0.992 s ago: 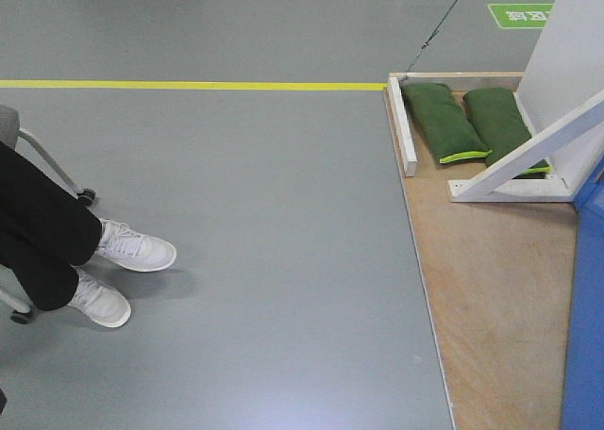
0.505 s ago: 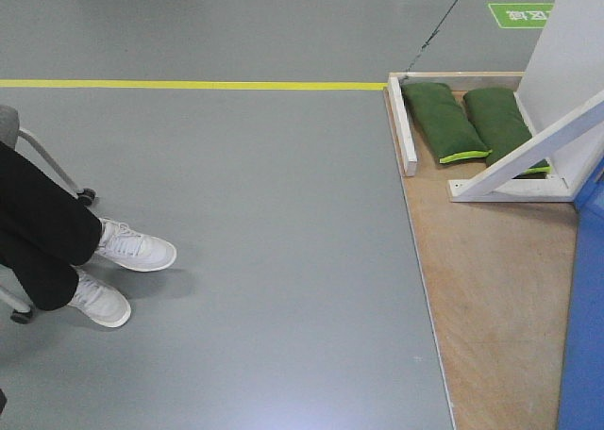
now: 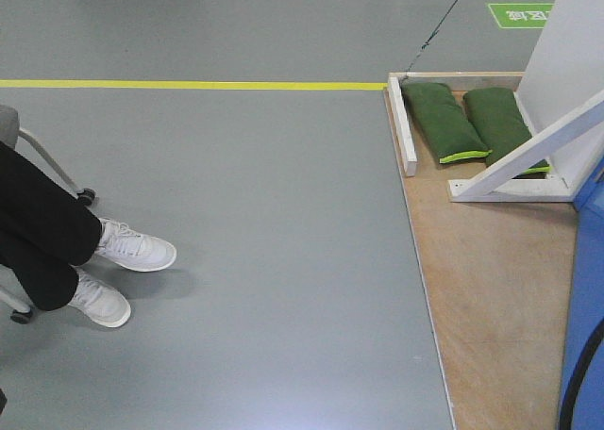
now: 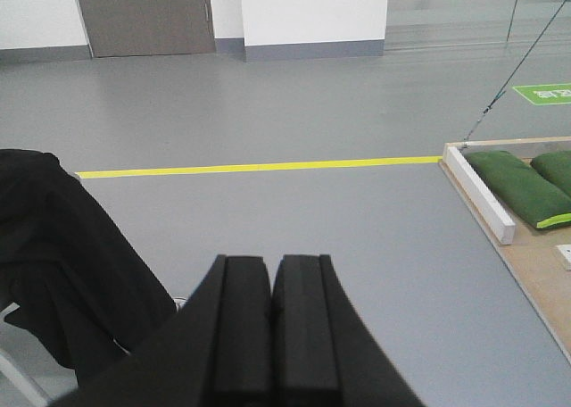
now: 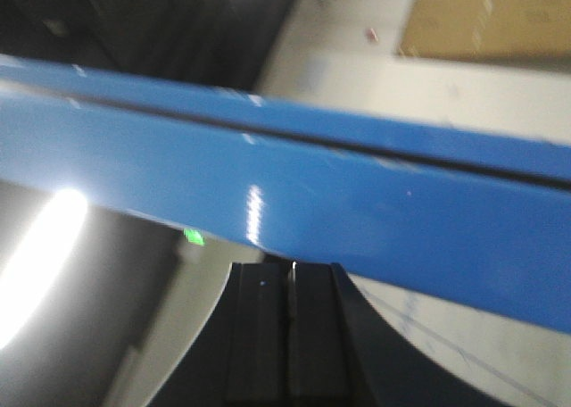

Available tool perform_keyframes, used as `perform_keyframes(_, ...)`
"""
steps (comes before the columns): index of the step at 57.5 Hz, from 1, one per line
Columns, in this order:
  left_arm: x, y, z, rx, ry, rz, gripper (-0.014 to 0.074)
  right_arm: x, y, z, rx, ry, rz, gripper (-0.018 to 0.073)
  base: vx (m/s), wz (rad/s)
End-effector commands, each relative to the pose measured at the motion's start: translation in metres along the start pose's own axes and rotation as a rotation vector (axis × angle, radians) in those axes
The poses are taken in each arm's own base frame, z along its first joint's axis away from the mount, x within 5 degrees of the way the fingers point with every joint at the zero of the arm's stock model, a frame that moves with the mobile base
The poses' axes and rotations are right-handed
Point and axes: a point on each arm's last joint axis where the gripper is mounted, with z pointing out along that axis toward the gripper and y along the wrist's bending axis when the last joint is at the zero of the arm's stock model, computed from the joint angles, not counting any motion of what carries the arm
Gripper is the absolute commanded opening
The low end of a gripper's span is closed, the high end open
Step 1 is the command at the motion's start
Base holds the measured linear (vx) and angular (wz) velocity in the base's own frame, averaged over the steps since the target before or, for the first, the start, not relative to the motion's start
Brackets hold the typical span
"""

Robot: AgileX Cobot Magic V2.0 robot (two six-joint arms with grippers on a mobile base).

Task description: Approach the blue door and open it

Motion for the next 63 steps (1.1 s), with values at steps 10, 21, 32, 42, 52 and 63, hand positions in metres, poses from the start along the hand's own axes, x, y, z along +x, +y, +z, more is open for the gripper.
perform_keyframes(10, -0.017, 0.000, -0.004, 0.007, -0.124, -0.008, 0.0073, -0.022, 0.003, -0.007, -0.028, -0.016, 0.004, 0.0012, 0.00, 0.00)
perform_keyframes(21, -0.017, 0.000, -0.004, 0.007, -0.124, -0.008, 0.0073, -0.046, 0.002, -0.017, -0.016, -0.157, -0.015, 0.0012, 0.00, 0.00)
perform_keyframes(32, -0.017, 0.000, -0.004, 0.007, -0.124, -0.008, 0.0073, -0.068, 0.005, -0.032, -0.015, -0.336, -0.043, 0.0012, 0.00, 0.00)
perform_keyframes(42, -0.017, 0.000, -0.004, 0.007, -0.124, -0.008, 0.0073, -0.081, -0.002, -0.037, 0.021, -0.369, -0.046, 0.0012, 0.00, 0.00)
perform_keyframes(52, -0.017, 0.000, -0.004, 0.007, -0.124, -0.008, 0.0073, -0.098, -0.015, -0.037, 0.168, -0.419, -0.141, 0.0012, 0.00, 0.00)
perform_keyframes(63, -0.017, 0.000, -0.004, 0.007, -0.124, -0.008, 0.0073, -0.116, -0.006, -0.040, 0.227, -0.560, -0.341, 0.0012, 0.00, 0.00)
